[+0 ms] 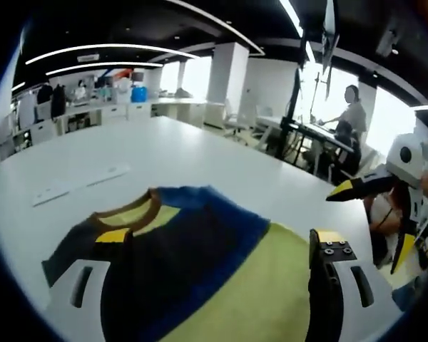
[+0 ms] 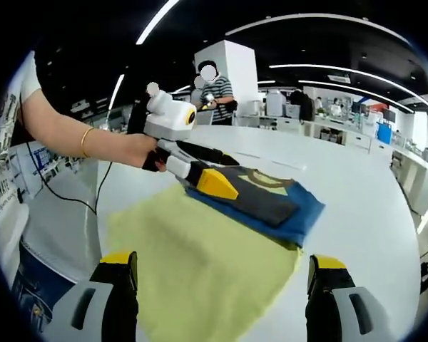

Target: Fold the garment on the visible template until the final outline fits inside the template.

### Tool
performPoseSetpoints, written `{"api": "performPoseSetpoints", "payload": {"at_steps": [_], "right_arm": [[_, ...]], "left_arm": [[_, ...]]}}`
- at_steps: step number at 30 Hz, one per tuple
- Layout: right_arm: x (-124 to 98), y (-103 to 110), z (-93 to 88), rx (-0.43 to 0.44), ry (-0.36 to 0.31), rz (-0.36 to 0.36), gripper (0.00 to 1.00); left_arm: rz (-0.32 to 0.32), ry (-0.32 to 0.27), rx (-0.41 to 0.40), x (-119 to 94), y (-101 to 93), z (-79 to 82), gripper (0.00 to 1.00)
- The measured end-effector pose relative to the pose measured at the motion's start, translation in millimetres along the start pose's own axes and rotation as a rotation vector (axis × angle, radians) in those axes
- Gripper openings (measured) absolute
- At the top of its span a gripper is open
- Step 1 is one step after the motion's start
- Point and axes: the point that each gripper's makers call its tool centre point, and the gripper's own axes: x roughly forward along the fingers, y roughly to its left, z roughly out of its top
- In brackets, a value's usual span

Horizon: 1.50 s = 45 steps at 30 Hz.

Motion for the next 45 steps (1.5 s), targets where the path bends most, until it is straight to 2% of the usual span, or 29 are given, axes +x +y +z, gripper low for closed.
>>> {"api": "performPoseSetpoints", "payload": {"at_steps": [11, 14, 17, 25, 32, 35, 38, 40, 45], "right_arm": [[0.1, 14.4, -7.2, -0.053, 0.051, 0.062, 0.99], [-1.1, 19.9, -11.6, -0.068, 0.067, 0.073, 0.99], [-3.4, 24.2, -17.8, -0.077, 0.081, 0.083, 0.98], [-7.8, 33.7, -30.0, -0.092, 0.111, 0.1, 0.97], [-9.2, 42.3, -46.5, -0.113, 0.158, 0.122, 0.94], [-10.0, 43.1, -53.1, -0.115, 0.173, 0.116, 0.94], [-11.2, 45.3, -55.8, -0.108, 0.176, 0.113, 0.93], [-11.8, 48.3, -59.4, -0.106, 0.185, 0.116, 0.92], [-12.9, 53.4, -65.7, -0.1, 0.195, 0.123, 0.88]], "left_arm": [[0.013, 0.015, 0.022, -56.8, 6.0, -22.6, 0.94], [0.041, 0.024, 0.014, -75.7, 10.5, -30.3, 0.93], [0.051, 0.003, -0.008, -89.8, 10.3, -33.0, 0.92], [0.03, -0.013, -0.001, -121.0, -7.7, -46.2, 0.89], [0.014, 0.028, 0.047, -146.5, -20.2, -64.7, 0.85], [0.028, 0.071, 0.055, -161.3, -22.2, -77.0, 0.81], [0.034, 0.073, 0.048, -172.7, -25.0, -83.3, 0.81], [0.038, 0.096, 0.075, -180.1, -26.6, -91.7, 0.8], [0.034, 0.127, 0.059, -191.0, -34.5, -106.3, 0.77]]}}
